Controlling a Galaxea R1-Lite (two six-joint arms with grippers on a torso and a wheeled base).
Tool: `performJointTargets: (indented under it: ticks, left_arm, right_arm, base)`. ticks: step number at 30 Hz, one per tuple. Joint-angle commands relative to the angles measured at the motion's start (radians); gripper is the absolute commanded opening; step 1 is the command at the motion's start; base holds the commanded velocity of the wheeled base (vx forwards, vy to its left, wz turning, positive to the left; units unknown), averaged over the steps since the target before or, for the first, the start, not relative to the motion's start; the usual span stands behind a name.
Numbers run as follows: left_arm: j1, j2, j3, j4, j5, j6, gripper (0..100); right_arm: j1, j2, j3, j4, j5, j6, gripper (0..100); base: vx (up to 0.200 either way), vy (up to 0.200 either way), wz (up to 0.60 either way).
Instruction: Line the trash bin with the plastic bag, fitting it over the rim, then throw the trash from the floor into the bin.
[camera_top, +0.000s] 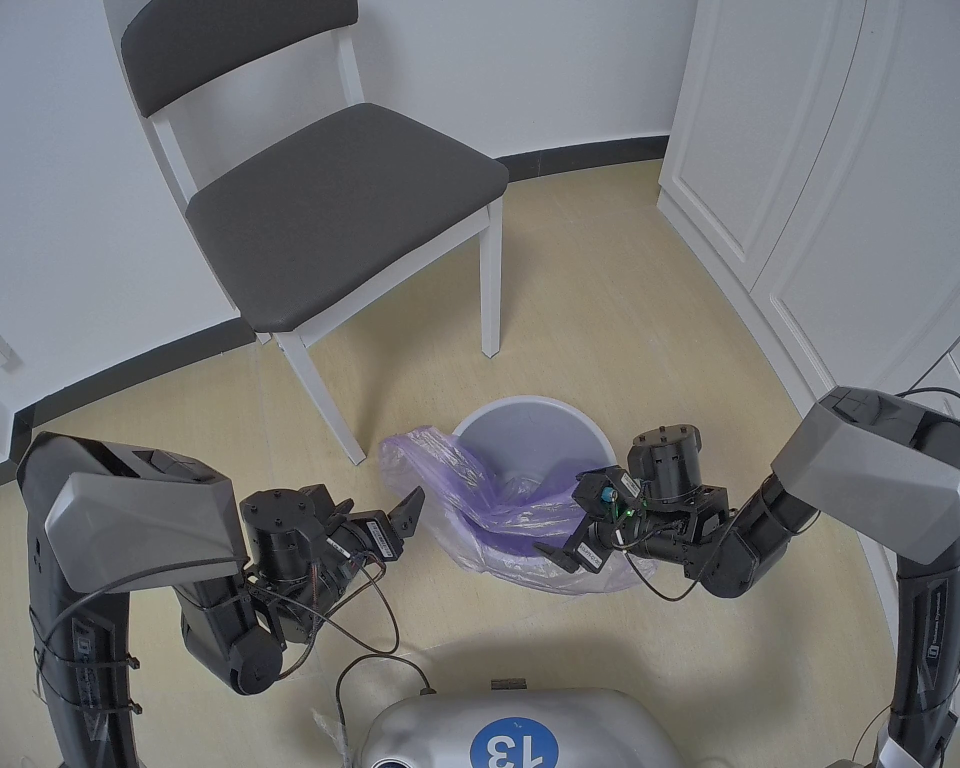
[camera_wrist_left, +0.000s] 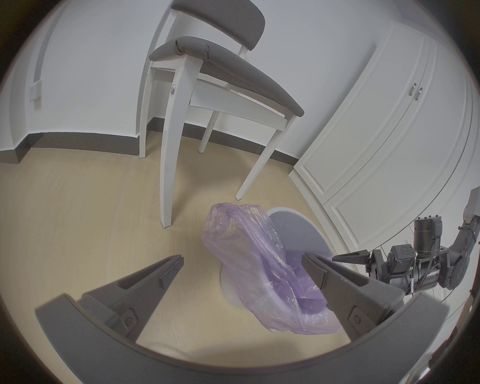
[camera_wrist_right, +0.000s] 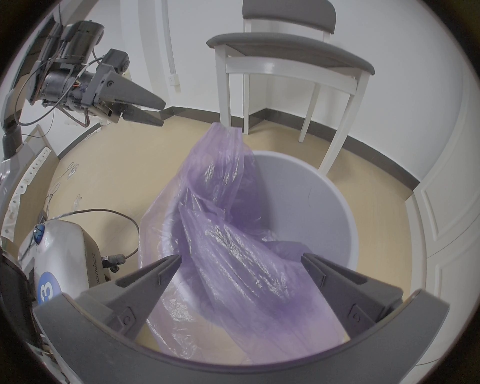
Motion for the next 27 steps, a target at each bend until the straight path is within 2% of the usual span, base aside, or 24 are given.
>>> performJointTargets:
  ticks: [1,5,13,14,20,27]
  left_arm:
    - [0.000,0.003,-0.002,-0.018,0.001,-0.001,100]
    - [0.000,0.003,0.000,-0.018,0.001,-0.001,100]
    - [0.002,0.003,-0.003,-0.018,0.000,-0.001,100]
    - [0.003,0.003,-0.003,-0.018,0.000,-0.001,100]
    - [0.005,-0.002,-0.003,-0.018,0.000,-0.001,100]
    - [0.008,-0.006,-0.003,-0.018,0.000,-0.001,100]
  right_arm:
    - [0.000,0.010,0.009,-0.004,0.000,-0.014,100]
    - [-0.006,0.048,-0.019,-0.006,-0.004,-0.043,100]
    - [-0.018,0.093,-0.095,-0.001,-0.013,-0.045,100]
    - [-0.018,0.094,-0.098,-0.001,-0.013,-0.045,0]
    - [-0.043,0.093,-0.127,-0.006,-0.011,-0.013,0]
    - [-0.086,0.040,-0.146,-0.010,0.003,0.122,0]
  base:
    - [0.000,0.000,0.00]
    - [0.000,0.000,0.00]
    - [0.000,0.000,0.00]
    - [0.000,0.000,0.00]
    - [0.000,0.000,0.00]
    - [0.000,0.000,0.00]
